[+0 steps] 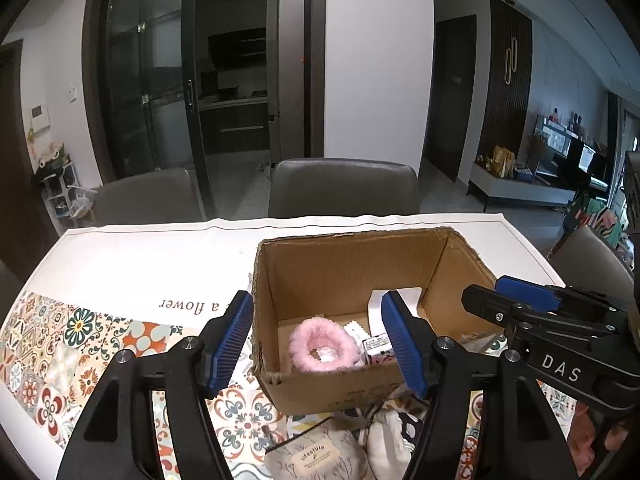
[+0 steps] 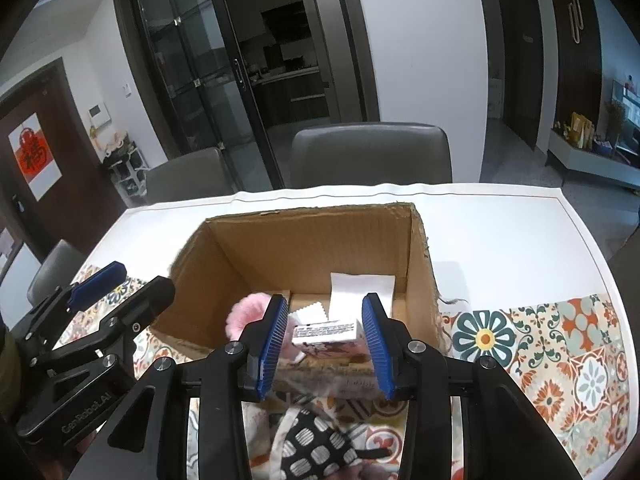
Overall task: Organize soft objects
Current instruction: 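Open left tool dropping pink band into box while right tool releases white cloth, then withdraw both tools from the box back over the remaining items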
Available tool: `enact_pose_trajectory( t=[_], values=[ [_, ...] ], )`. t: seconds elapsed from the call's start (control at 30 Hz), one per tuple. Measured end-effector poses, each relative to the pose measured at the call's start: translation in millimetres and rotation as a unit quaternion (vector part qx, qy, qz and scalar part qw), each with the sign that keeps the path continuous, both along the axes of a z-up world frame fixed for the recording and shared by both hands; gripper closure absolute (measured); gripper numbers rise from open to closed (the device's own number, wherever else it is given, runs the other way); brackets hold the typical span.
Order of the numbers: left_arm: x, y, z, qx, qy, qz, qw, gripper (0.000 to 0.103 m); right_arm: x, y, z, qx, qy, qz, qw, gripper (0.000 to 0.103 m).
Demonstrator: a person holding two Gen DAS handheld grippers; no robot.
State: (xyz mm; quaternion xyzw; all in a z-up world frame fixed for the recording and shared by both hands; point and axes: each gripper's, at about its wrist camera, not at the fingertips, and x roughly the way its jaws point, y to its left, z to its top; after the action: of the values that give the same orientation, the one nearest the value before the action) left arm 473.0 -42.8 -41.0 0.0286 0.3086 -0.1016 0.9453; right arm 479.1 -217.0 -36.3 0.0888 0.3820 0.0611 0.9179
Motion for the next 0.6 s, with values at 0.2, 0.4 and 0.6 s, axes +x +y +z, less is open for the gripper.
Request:
enact_pose_trajectory(
  t=[0.2, 0.4, 0.6],
  values=[
    [-18.4, 6.0, 11.4, -0.002, -0.013, 0.008, 0.9999, 0.037, -19.0, 1.4, 12.7, -0.001, -0.012, -0.004, 1.0, 0.056],
    [-38.8, 12.4, 26.8, -0.002, -0.029, 0.018, 0.9994, 0.037, -36.2, 3.6, 26.1, 0.002, -0.023, -0.008, 1.0, 0.056],
    [-63.6, 20.6, 36.3, 0.006, -0.041, 0.029, 0.9987, 0.035, -54.1, 7.2, 38.8, -0.004, -0.039, -0.01, 0.999, 0.049]
  ],
)
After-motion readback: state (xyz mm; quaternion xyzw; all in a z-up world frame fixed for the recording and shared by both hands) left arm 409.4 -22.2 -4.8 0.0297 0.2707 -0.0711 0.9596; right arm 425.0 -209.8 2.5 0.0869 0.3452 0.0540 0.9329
